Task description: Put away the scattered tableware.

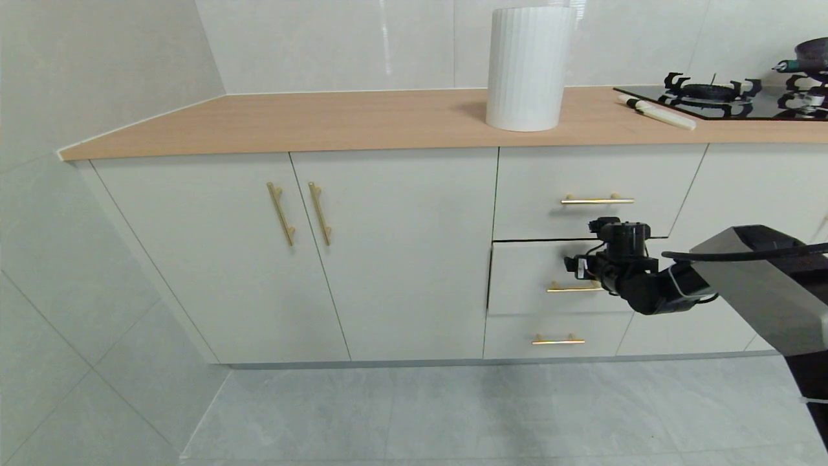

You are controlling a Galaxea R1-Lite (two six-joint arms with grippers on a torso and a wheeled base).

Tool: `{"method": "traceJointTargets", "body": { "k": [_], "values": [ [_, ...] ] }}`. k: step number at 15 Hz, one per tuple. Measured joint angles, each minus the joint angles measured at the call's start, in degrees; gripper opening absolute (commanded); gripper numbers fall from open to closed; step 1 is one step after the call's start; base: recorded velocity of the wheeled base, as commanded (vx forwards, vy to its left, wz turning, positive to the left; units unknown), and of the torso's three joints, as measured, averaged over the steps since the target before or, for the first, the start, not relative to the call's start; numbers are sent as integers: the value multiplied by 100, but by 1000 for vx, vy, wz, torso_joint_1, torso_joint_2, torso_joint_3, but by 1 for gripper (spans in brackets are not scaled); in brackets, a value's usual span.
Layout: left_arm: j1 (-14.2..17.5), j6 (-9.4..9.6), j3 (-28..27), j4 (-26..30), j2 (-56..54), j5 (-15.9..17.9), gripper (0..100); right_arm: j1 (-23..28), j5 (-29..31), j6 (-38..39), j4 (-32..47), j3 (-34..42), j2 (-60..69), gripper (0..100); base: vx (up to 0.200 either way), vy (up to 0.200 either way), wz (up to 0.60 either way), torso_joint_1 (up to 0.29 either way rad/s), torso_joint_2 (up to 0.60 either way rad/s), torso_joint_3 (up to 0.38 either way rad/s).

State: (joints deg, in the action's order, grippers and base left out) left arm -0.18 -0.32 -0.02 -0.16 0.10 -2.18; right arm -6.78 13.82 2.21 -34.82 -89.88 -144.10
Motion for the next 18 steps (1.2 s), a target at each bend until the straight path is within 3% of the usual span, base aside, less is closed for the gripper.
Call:
{"method": "traceJointTargets", "body": {
  "k": [12,15,18],
  "values": [
    [0,0,2,0,0,2,100,69,513,17,-385,-680,-430,100,0,0,0,0,0,0],
    [0,0,2,0,0,2,100,88,489,46,-539,20,30,100,0,0,0,0,0,0],
    [0,0,0,2,0,0,100,78,341,91,-818,1348,1007,100,0,0,0,0,0,0]
  ]
}}
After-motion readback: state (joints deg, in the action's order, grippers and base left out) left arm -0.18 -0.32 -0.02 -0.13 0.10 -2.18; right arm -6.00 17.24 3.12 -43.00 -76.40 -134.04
